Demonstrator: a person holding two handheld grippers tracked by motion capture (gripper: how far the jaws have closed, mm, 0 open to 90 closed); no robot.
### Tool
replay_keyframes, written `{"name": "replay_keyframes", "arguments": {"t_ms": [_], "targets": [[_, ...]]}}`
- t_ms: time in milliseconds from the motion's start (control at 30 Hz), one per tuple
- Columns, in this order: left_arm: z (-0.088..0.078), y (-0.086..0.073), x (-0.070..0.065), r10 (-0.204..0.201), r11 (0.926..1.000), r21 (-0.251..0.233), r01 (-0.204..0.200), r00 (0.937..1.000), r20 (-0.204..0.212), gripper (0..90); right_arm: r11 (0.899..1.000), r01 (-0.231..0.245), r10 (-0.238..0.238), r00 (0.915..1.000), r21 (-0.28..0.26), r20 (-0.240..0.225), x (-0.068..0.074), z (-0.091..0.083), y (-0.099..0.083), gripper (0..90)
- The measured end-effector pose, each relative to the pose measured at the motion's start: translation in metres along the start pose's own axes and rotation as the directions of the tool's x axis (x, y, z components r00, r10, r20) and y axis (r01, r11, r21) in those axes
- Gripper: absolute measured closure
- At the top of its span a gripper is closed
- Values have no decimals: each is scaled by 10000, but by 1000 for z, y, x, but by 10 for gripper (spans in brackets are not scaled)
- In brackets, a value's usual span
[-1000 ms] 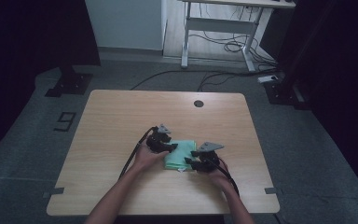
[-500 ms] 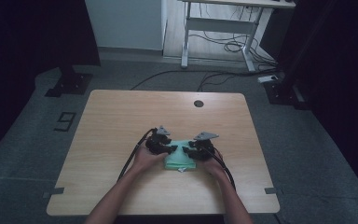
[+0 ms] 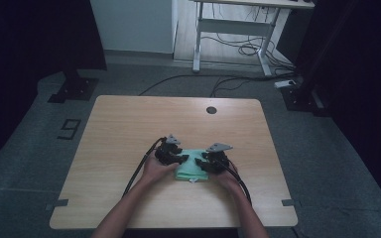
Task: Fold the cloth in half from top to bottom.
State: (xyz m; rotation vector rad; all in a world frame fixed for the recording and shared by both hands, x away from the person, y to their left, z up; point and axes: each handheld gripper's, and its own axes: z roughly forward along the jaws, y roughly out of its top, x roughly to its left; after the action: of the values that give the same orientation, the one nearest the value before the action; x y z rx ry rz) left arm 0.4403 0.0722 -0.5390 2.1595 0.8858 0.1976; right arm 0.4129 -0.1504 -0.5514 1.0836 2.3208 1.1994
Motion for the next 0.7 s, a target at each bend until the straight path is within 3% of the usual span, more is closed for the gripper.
{"name": "replay_keyframes", "arguments": {"t_ms": [267, 400, 567, 700], "targets": [[-1, 2, -2, 104, 9999, 49, -104, 9999, -90, 521, 10000, 18, -18, 10000, 59, 37, 1, 0, 0, 555], [-6, 8, -7, 466, 9987, -177, -468, 9989, -81, 511, 10000, 7, -7, 10000, 41, 50, 1, 0, 0, 553], [-2, 17, -17, 1045, 9945, -52, -1044, 9944, 156, 511, 10000, -27, 27, 10000, 48, 48, 1, 0, 0, 551], [1, 21, -22, 1086, 9940, -130, -1086, 9941, -18, 518, 10000, -52, 52, 10000, 56, 57, 1, 0, 0, 551]]}}
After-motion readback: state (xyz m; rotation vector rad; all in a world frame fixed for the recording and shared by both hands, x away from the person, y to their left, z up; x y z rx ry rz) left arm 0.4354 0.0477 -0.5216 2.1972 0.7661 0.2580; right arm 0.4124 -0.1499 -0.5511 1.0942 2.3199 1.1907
